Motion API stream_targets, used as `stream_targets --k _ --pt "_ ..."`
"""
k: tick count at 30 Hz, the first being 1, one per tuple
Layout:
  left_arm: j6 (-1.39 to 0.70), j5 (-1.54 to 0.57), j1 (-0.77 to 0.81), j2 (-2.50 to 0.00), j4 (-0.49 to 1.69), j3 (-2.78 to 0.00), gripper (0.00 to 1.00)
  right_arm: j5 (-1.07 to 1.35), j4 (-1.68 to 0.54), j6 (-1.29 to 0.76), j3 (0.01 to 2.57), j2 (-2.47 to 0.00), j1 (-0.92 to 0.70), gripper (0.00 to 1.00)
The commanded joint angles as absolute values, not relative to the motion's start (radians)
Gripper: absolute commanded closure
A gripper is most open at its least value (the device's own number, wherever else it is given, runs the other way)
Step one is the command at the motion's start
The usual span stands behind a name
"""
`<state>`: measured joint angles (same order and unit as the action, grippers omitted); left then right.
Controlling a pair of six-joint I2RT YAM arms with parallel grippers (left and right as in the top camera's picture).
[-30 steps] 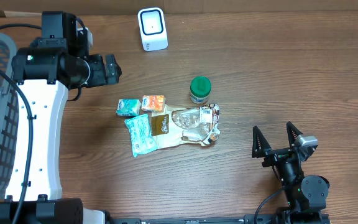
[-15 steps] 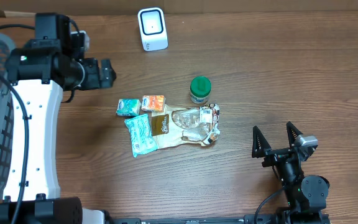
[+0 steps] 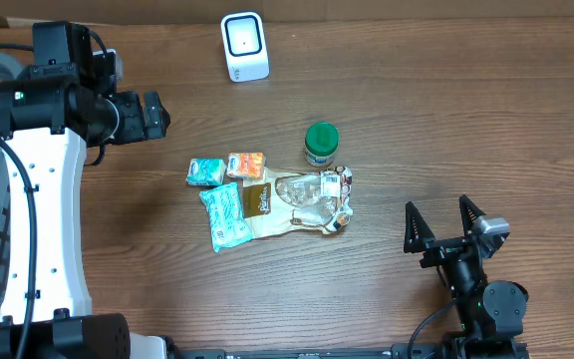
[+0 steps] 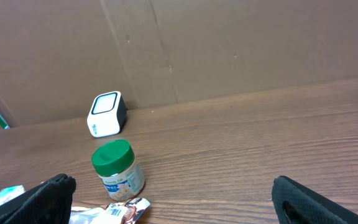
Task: Scan the item barcode
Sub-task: 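Release the jar and retract the left gripper to the basket side, then move the right gripper from rest toward the snack bag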
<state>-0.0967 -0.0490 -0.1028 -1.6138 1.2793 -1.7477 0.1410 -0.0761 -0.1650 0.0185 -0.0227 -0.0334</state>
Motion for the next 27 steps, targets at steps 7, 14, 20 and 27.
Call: stream_targets --k 7,14,20,27 --pt "-0.085 -0.060 -0.098 -1.602 1.275 -1.770 0.01 0.132 -0.073 -0.175 0.009 -0.022 -0.034 0.00" --pt "-0.085 -0.060 -0.098 -1.602 1.275 -1.770 0.00 0.132 -0.073 -0.176 0.009 -0.022 -0.034 0.00" --pt "-0.085 -0.060 -0.098 -1.602 1.275 -1.770 0.00 0.136 -0.073 -0.176 0.009 -0.022 -0.034 0.00" --pt "-0.085 -0.060 -0.098 -1.602 1.275 -1.770 0.00 0.193 -0.052 -0.240 0.009 -0.022 -0.034 0.00"
